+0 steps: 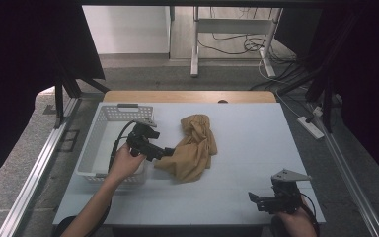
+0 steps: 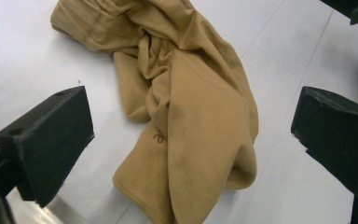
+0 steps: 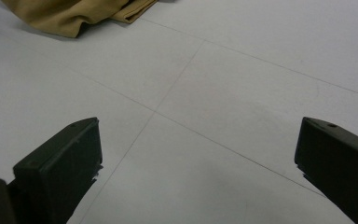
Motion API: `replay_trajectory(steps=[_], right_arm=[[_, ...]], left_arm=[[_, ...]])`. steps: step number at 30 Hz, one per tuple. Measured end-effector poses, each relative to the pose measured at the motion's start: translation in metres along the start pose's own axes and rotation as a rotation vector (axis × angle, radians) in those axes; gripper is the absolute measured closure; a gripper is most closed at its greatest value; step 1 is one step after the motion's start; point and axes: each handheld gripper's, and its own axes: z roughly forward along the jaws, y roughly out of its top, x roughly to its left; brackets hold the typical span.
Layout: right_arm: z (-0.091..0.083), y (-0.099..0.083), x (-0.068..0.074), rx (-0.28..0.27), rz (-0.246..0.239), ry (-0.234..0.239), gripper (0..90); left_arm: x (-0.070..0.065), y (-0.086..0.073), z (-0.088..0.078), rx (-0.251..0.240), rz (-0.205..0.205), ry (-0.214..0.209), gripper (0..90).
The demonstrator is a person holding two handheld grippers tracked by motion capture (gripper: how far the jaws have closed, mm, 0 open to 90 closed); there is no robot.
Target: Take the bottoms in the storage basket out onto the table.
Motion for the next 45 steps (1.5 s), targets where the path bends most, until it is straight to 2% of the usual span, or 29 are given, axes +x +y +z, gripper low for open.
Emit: replay_trajectory(steps=[13,18,45], right_arm=[[0.0,0.0,0.0,-0.005,0.001,0.007,1.2],[0.0,0.0,0.0,-0.002,-0.001,0.008,1.2],[0.0,0.0,0.0,-0.001,0.0,0.007,1.1]], left_arm=[[-0.001,-0.009,-0.011,-0.022,-0.005,0.01,0.0],[-0.001,-0.014,-0.018,-0.038,-0.018,0.011,0.0],[-0.003,-0.052,-0.046,-0.063,-0.071,0.047,0.0]])
